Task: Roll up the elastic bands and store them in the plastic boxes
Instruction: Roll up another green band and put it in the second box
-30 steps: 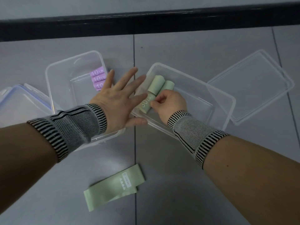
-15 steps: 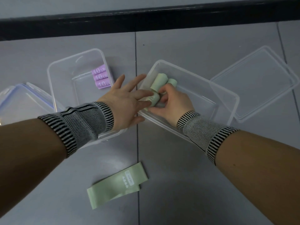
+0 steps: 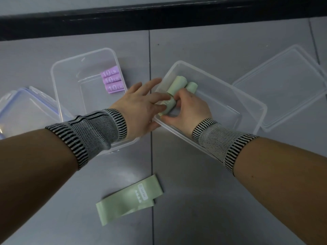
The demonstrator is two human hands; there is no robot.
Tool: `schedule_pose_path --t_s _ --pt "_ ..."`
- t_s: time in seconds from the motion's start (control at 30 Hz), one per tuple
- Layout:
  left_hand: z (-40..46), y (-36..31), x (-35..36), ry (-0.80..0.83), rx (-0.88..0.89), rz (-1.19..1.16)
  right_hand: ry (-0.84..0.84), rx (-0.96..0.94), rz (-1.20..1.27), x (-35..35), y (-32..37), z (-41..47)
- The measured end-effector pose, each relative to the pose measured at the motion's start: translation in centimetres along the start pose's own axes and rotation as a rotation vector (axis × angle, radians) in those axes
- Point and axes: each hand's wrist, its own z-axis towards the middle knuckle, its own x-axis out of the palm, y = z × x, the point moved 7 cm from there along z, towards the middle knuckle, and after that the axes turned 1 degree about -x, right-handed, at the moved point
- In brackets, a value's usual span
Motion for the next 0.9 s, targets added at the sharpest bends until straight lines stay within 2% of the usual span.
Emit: schedule_pose_path --t_s 0.13,0.33,0.9 --pt "0.29 -0.33 -0.2 -0.08 0.065 -0.038 0.005 -0.02 -0.008 -0.11 0.02 -0.1" --pt "0.2 -0.11 0.06 -0.06 0.046 -0.104 -0.006 -0.042 -0.045 -0.08 0.15 -0.1" --pt "0.17 0.44 0.67 0.006 -0.02 -0.05 0.027 0.01 -0.019 -0.16 -0.14 -0.14"
